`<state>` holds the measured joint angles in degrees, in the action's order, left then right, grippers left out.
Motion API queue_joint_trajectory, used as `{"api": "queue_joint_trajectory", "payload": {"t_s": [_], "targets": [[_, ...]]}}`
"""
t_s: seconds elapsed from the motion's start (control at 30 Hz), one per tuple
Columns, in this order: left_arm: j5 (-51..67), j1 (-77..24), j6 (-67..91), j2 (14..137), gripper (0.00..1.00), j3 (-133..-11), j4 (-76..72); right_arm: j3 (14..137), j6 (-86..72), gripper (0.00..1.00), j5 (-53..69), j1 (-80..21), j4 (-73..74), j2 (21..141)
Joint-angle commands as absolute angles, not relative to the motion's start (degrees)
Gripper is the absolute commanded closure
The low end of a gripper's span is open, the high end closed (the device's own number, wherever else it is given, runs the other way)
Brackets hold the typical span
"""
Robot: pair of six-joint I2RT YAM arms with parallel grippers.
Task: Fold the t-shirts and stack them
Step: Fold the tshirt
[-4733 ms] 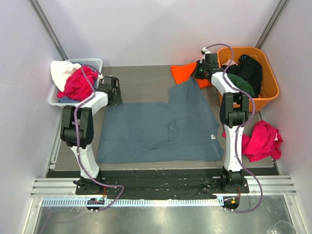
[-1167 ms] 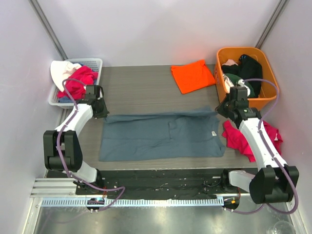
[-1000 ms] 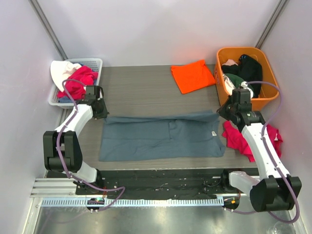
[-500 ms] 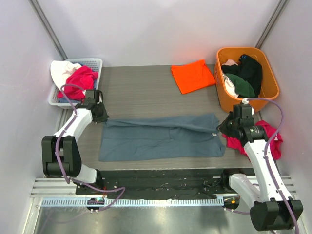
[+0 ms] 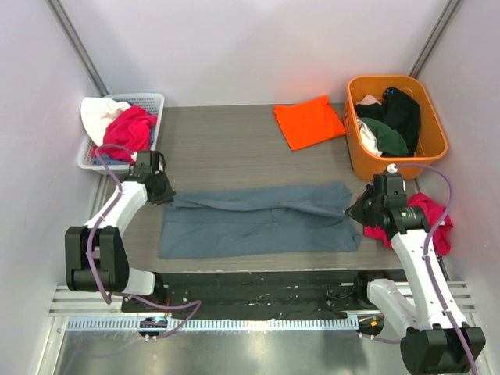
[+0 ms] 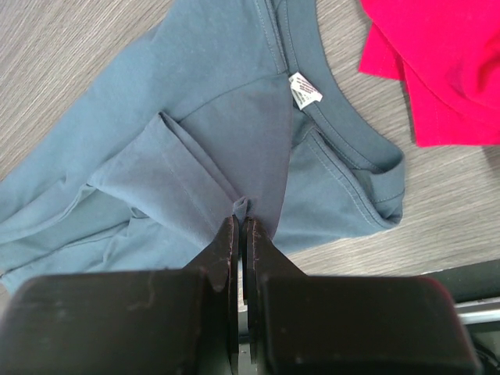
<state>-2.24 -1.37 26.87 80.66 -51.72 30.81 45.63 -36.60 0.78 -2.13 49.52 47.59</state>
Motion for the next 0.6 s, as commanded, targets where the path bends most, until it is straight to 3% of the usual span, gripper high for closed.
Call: {"api": "queue_joint_trajectory", "payload": {"t_s": [0.0,0.57], "targets": [[-1.8,-1.1,28.2,77.3,1.0,-51.4,31.0,45.8,-37.6,0.99,0.6,-2.1,50.7,45.2],[-2.4,-1.1,28.7,74.2,1.0,-49.7,32.2,47.9,-39.8,0.99,-2.4,-2.1,55.5,39.0]]}}
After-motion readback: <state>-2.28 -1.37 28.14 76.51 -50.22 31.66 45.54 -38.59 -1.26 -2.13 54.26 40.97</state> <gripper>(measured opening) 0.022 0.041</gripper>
